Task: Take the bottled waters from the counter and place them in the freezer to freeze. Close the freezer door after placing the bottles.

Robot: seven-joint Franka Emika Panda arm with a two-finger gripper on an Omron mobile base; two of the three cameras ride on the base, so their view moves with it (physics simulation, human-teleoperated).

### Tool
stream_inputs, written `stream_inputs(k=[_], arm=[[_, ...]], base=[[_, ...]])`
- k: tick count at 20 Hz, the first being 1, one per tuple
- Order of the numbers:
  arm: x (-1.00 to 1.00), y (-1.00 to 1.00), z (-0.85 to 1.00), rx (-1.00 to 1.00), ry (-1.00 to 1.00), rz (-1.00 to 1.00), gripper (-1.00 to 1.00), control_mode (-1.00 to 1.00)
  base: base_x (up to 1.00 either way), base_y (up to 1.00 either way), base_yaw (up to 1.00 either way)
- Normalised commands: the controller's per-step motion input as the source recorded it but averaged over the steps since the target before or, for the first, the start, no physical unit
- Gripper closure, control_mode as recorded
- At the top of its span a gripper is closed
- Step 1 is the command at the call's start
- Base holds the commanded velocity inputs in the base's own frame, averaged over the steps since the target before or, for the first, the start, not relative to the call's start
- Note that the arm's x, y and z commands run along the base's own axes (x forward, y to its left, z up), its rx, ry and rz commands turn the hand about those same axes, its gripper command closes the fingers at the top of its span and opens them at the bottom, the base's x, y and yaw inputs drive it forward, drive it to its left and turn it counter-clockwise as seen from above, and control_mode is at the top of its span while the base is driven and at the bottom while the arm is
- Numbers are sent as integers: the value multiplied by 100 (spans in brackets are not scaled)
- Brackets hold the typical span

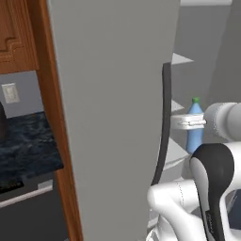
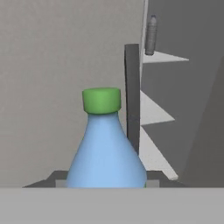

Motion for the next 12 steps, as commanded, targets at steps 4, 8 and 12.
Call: stream_inputs(k=[4,8,12], arm=[[0,0,0,0,0,0,100,100],[0,0,0,0,0,0,100,100],[0,0,0,0,0,0,100,100]], base=[[0,-24,39],[0,-39,28],[0,-52,12]])
